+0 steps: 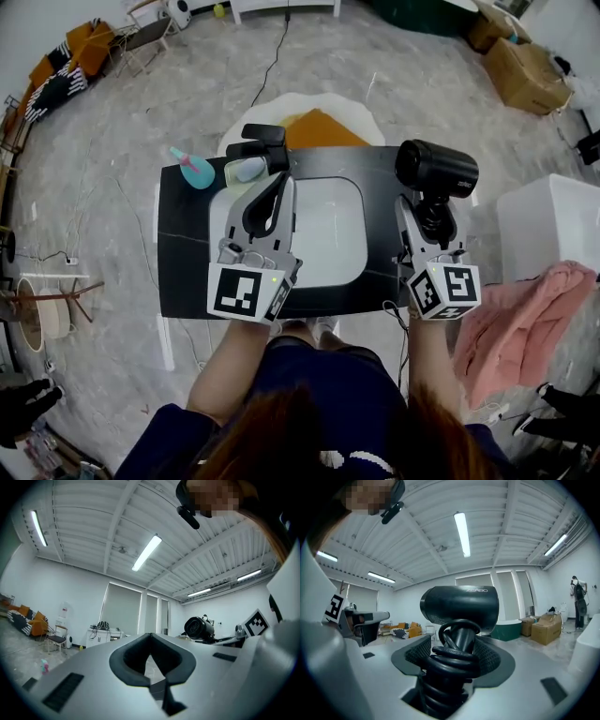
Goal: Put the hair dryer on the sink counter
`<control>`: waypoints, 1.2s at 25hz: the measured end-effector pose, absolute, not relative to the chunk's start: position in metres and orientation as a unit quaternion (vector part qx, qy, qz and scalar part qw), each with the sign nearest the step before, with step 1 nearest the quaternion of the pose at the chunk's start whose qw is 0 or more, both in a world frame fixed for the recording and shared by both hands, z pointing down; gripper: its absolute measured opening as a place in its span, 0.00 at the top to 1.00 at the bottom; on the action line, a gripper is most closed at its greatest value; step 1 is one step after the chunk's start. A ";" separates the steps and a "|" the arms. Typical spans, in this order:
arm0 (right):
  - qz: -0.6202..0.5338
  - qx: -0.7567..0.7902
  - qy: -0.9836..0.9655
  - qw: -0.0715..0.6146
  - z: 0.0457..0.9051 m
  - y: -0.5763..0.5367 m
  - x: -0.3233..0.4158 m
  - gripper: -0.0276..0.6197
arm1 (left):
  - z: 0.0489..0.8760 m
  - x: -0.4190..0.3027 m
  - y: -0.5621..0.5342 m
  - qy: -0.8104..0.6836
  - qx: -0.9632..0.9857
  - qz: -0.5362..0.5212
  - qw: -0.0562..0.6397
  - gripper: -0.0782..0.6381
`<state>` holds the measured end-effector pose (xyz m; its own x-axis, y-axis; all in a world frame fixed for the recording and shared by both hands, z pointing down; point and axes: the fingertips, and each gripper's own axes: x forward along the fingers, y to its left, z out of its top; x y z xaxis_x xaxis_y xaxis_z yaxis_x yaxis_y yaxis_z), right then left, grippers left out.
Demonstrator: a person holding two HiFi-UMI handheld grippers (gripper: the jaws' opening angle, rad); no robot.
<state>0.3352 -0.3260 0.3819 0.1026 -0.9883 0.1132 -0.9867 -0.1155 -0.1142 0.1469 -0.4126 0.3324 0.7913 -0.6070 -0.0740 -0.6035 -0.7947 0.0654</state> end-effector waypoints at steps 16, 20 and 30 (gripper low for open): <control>-0.311 -0.708 0.613 -0.161 0.613 -0.348 0.353 0.50 | 0.416 0.164 -0.463 -0.313 0.948 0.019 0.058 0.87; -0.359 -0.686 0.600 -0.203 0.654 -0.344 0.351 0.50 | 0.426 0.163 -0.468 -0.314 0.947 0.028 0.063 0.87; -0.401 -0.672 0.577 -0.235 0.696 -0.327 0.350 0.49 | 0.433 0.165 -0.474 -0.312 0.947 0.035 0.067 0.87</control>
<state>0.3502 -0.3270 0.6956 0.0124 -0.5870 0.8095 -0.9633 -0.2240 -0.1477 0.1646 -0.4735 0.4328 0.8027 -0.5866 0.1076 -0.5959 -0.7962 0.1046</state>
